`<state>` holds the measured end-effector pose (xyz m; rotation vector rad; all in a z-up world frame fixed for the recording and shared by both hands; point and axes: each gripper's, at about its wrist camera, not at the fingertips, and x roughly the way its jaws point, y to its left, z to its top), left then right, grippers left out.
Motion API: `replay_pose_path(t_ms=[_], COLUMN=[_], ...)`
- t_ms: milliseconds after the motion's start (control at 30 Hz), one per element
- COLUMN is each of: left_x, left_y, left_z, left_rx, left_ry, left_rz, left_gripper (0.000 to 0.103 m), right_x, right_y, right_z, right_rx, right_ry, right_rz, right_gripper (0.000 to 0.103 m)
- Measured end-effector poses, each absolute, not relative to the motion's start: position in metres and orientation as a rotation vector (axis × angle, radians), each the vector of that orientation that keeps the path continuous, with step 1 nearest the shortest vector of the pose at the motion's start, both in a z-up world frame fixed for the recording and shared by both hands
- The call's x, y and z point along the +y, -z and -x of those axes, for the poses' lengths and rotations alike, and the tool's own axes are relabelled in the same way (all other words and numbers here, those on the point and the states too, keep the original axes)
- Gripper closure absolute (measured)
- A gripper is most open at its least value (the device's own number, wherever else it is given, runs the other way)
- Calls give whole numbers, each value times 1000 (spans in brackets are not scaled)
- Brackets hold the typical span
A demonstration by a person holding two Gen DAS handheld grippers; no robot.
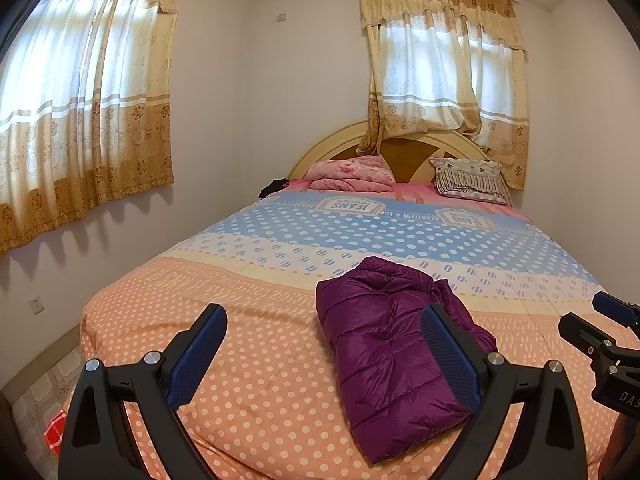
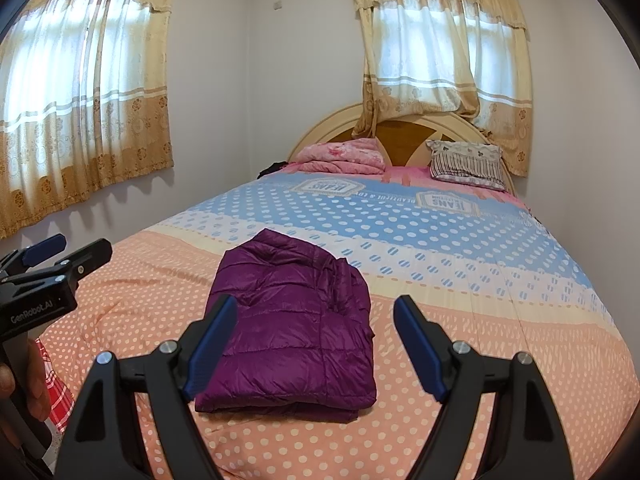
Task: Fold large clothes
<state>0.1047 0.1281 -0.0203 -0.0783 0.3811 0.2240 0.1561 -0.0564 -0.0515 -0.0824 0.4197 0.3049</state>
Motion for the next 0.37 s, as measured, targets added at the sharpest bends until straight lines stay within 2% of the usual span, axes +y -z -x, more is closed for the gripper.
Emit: replay_pose_path(t_ms=[367], left_x=[128], left_y=[26], left_z=[-107], left_rx=[391], left_ry=[-237], left_rz=[49], left_gripper=[5], right_x=[-59], right_y=[51], right_z=[-156], right_rx=[428], right_ry=[-317], right_rz=[90], right_gripper=[20])
